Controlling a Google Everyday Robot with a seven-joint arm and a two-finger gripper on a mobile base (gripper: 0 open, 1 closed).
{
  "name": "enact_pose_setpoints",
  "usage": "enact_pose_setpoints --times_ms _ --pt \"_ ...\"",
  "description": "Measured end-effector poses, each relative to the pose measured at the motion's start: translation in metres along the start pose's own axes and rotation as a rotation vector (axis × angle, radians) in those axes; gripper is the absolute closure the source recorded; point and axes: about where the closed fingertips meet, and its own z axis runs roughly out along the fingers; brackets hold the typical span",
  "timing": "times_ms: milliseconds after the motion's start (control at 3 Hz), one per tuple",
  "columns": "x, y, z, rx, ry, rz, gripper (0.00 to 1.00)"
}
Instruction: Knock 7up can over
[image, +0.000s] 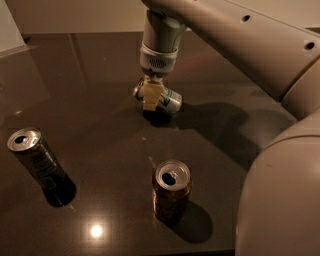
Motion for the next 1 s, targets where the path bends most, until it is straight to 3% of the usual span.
enact_pose_setpoints --times_ms 333,667,1000 --pt "0.0069 0.0026 0.0031 -0.007 0.058 -0.05 0.36" --pt "0.0133 0.0055 0.0088 -0.013 0.075 -0.095 0.13" --pt "0.0115 0.0036 0.0105 -0.007 0.069 -0.097 0.0"
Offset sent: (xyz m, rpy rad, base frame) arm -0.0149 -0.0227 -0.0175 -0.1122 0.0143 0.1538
